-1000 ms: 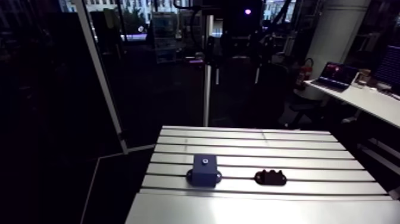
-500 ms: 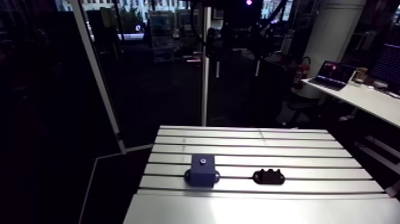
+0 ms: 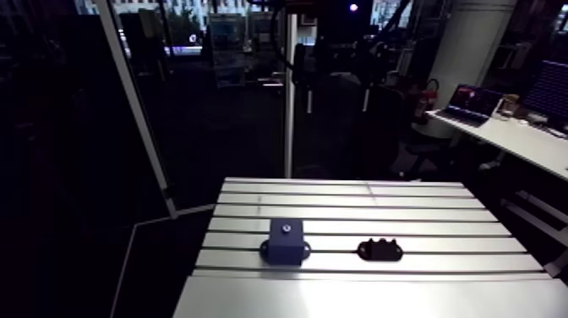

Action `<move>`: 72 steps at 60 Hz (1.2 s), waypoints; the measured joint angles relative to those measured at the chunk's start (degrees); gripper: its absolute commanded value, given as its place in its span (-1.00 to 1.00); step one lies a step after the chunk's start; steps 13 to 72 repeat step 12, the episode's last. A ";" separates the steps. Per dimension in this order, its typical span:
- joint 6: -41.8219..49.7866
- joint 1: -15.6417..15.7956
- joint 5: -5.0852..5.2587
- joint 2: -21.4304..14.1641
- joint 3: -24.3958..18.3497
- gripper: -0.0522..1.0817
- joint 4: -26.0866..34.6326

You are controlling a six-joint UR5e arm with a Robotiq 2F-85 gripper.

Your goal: Pick up the M10 bolt and insert it into the hole until fully seated.

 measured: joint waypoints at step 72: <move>-0.01 -0.46 0.04 0.33 0.67 -0.89 -0.23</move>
